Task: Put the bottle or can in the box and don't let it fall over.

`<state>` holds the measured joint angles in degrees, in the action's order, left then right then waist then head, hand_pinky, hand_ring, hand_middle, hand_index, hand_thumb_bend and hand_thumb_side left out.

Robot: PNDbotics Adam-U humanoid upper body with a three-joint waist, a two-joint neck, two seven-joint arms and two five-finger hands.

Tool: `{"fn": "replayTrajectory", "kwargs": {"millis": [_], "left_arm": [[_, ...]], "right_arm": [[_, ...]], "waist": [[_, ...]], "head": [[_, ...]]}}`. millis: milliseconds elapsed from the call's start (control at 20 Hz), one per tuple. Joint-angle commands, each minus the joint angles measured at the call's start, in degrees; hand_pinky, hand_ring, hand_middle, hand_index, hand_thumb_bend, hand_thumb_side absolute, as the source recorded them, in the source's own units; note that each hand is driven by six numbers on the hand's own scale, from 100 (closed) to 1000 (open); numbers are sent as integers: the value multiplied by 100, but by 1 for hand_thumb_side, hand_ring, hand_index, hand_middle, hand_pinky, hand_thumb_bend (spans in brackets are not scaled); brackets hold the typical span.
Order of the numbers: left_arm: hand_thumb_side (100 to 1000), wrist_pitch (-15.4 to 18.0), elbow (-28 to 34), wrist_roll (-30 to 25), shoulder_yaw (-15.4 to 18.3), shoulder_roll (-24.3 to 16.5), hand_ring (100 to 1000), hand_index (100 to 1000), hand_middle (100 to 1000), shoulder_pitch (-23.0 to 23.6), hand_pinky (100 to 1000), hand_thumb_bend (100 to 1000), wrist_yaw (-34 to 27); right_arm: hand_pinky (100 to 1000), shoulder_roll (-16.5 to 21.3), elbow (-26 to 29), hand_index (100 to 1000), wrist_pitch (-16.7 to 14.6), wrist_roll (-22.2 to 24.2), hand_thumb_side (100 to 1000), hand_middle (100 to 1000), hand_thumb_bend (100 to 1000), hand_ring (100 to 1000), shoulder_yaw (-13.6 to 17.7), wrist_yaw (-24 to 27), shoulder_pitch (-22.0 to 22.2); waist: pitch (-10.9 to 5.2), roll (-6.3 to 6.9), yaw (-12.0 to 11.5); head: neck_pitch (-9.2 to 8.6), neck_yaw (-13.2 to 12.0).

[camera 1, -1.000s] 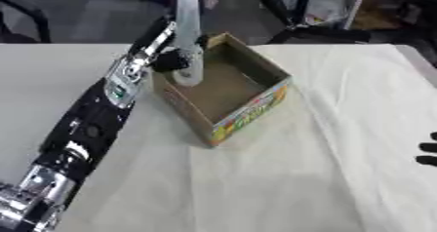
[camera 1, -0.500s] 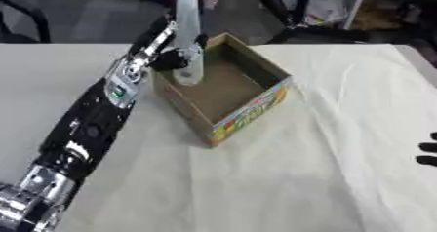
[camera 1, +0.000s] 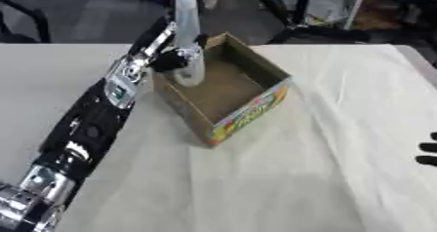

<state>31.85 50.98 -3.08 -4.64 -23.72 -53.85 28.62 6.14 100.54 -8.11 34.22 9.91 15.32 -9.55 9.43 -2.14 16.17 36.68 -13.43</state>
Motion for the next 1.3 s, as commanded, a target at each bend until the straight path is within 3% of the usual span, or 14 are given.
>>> {"fn": "replayTrajectory", "kwargs": {"millis": [50,200,400,850,1300], "left_arm": [[976,-54,-136,-170,-184,-147,1000,1000,998,-37,919,100,80],[1000,-235,-527,-423,-315,-107,1000,1000,997,44,914,100,322],[1000,-182,-751,-772,-135,-33,1000,1000,996,10,912,110,568],[1000,-302,-583,-1502,84,-59,1000,1000,992,2,909,119,325],[1000,-399,-490,-1621,90,-72,1000,1000,989,5,908,120,228]], "right_arm": [[757,106,56,837,-16,-11,470,785,100,795,45,-10,-68],[757,103,59,837,-17,-11,470,785,100,795,45,0,-73],[757,101,57,837,-17,-18,470,785,100,795,52,-8,-66],[757,100,56,837,-19,-29,470,784,100,794,58,-9,-60],[756,99,52,836,-23,-29,470,784,100,794,59,-14,-55]], "waist": [[-131,5,11],[-134,0,15],[-133,-3,-1],[-140,-11,-23],[-140,-14,-26]], "head": [[-52,13],[-74,37],[-62,53],[-76,58],[-67,65]]}}
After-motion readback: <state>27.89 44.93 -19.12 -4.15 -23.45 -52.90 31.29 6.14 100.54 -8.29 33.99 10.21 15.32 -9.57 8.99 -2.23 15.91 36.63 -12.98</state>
